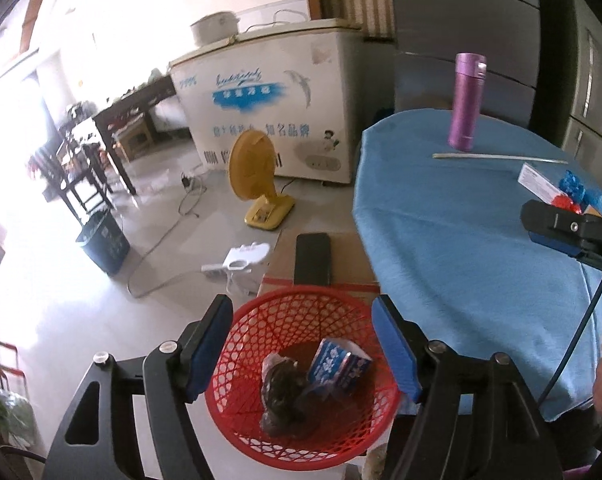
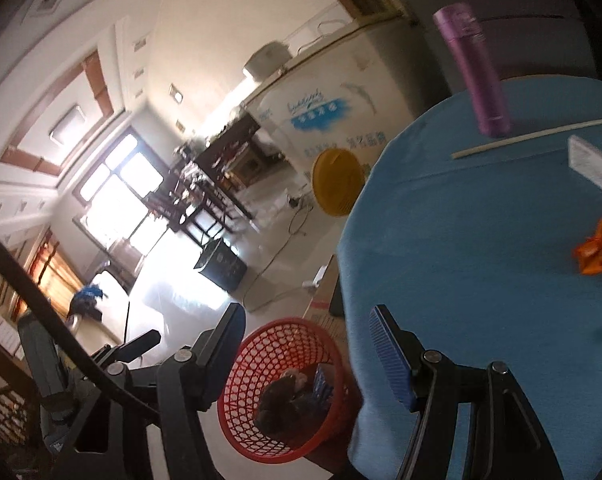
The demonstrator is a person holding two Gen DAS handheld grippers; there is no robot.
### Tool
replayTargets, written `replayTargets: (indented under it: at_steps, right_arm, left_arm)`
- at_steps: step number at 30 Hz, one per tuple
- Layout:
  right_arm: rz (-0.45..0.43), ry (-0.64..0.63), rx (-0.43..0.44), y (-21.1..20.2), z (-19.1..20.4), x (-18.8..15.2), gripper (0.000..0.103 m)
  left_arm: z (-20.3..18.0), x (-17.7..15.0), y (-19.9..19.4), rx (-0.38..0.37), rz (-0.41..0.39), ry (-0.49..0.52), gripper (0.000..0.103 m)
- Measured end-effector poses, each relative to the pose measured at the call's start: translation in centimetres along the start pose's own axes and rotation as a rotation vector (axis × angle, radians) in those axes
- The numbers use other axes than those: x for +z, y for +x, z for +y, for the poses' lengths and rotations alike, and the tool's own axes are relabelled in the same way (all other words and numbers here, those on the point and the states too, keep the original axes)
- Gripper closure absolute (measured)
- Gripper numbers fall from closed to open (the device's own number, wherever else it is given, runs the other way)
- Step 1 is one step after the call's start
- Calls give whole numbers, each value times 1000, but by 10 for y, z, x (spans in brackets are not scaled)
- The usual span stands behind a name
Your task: Collect trash
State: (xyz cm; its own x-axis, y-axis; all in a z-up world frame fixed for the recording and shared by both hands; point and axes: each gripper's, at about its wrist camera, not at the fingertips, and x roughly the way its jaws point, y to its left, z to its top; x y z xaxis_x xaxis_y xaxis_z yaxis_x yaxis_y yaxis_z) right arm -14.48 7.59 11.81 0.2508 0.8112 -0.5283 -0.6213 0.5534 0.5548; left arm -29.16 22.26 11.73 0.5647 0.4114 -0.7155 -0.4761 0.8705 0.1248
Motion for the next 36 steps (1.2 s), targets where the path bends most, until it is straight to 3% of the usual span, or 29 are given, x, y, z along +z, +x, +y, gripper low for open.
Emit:
replayTargets:
  at_steps: [8, 17, 28, 36]
  right_arm:
    - [-96, 54, -44, -54, -32, 7, 35]
    - [-208, 123, -124, -116, -76, 8, 35]
    - [-322, 297, -348, -217, -179, -28, 35]
    - [-323, 457, -392, -244, -232, -38, 35]
  left_arm:
    - [-53, 19, -17, 2, -35, 116, 28]
    - [-112, 31, -29, -46, -61, 225, 26]
    - [-174, 30, -20, -198, 38, 301, 25]
    - [-209, 34, -9, -250, 78, 351, 25]
